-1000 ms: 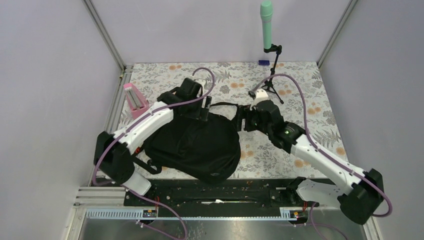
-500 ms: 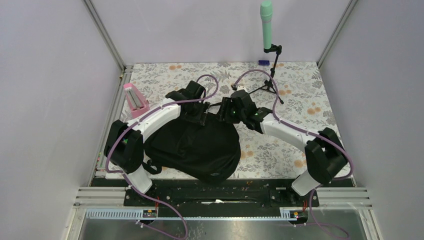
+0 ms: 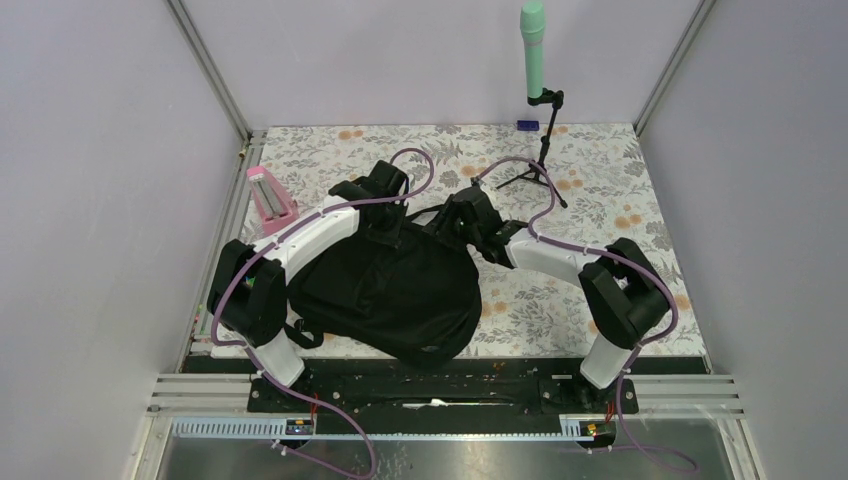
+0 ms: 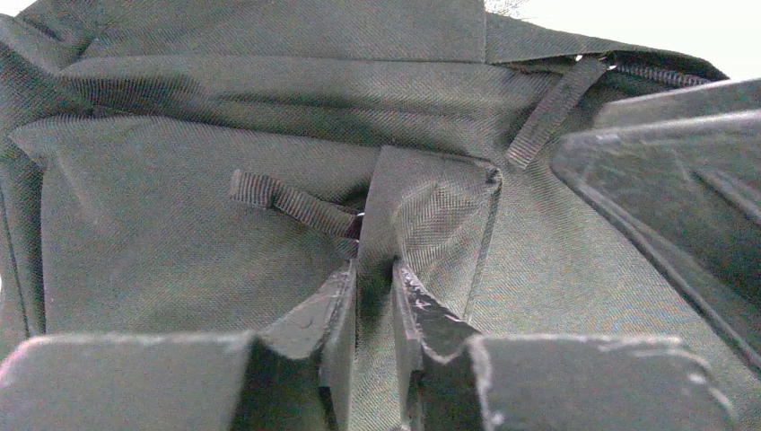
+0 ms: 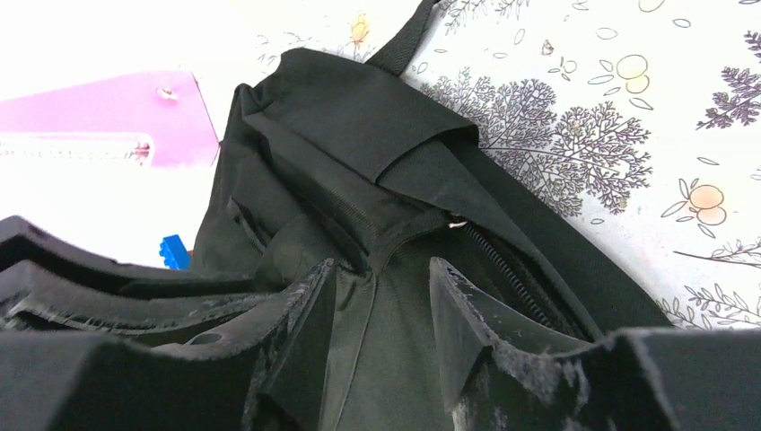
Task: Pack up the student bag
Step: Zip the student bag at the center of the board.
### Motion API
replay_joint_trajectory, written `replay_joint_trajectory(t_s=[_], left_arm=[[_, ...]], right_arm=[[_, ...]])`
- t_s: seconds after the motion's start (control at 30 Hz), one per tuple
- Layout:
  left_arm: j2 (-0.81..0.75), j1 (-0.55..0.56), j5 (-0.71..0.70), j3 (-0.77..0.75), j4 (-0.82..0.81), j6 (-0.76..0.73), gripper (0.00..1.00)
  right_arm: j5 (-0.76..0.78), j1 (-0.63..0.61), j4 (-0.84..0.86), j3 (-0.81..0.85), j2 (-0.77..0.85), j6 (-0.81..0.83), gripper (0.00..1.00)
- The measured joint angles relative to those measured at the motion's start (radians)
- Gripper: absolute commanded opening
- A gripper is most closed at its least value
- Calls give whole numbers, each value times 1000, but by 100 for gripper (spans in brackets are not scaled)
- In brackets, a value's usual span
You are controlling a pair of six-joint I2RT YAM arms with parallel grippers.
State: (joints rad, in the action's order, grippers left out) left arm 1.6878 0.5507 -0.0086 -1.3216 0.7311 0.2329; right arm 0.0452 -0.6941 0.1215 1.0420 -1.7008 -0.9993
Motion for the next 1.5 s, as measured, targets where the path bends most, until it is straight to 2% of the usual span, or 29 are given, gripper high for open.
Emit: replay_joint_trajectory(t_s=[0.27,0.37,0.7,0.73,1.07,1.5], left_arm=[[0,0,6,0,-4,2,3],[0,0,8,0,-5,2,0],[0,0,9,2,-14,2,0],[0,0,8,2,-15,2,0],[0,-2,10,2,-15,3,0],[-19,-6,62,2,-26,11,0]], right_arm=[[34,0,30,6,-77,-80,49],[48,0,28,31,-114,-90,42],[48,-1,62,52,-148,-107,1],[48,-1,65,51,-146,-106,0],[31,9,116,-29,-55,-97,0],[-193,92,49,-103,81,26,2]])
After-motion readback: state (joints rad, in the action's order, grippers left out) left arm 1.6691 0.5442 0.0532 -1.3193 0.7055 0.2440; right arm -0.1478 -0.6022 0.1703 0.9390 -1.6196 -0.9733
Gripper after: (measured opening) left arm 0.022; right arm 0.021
